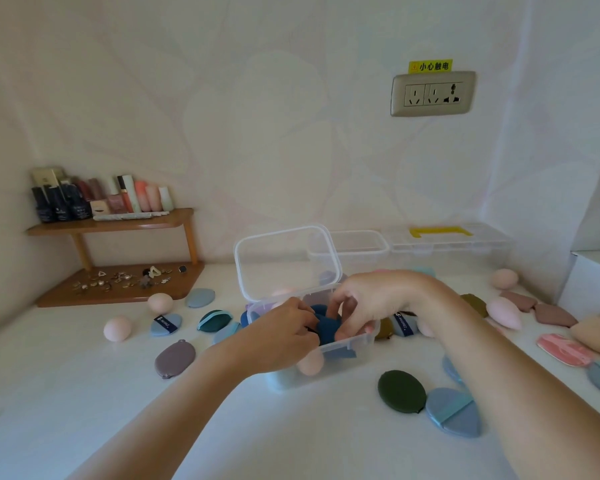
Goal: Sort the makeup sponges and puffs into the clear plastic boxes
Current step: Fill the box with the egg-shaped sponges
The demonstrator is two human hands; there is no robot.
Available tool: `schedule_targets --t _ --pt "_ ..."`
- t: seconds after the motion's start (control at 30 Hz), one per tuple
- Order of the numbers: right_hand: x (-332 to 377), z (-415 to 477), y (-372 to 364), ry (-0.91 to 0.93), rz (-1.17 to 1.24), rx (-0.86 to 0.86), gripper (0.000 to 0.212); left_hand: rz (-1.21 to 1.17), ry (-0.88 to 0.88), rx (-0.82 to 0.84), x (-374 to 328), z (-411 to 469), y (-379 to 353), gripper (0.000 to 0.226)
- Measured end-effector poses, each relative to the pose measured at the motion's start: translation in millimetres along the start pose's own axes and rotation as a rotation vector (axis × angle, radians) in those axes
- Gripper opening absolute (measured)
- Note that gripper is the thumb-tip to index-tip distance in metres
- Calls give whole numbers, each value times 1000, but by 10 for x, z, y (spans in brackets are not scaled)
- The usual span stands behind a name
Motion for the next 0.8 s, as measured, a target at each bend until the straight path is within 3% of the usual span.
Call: schedule_targets --t 0.07,0.2,0.3,0.47,0.57,0.63,0.8 --pt "-26 -2 39 -1 54 43 40 5 11 -2 1 4 -3 34" --pt "12 124 -89 -7 -118 -15 18 3 15 -12 -2 5 -1 38" --pt "56 189 -209 -10 -225 -65 19 44 30 -17 -9 -11 9 40" --pt "47 147 -155 -71 -161 22 20 -54 84 -96 2 -21 33 22" --pt "9 70 -86 -124 126 72 9 -92 133 -130 34 3 13 15" --pt "-39 79 -40 -225 256 -26 21 -69 133 -143 32 16 -3 16" --pt "13 212 -141 -321 44 -302 30 -129 146 -132 9 -20 -16 18"
Point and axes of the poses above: each hand's wrist, its own z-axis towards the middle knuckle, its own y-axis out of the back of the hand, x = y × z, the point moved 4 cm from there along z, towards the middle knuckle, and after that the axes turned 7 degrees about -x, right-handed, at the moved point
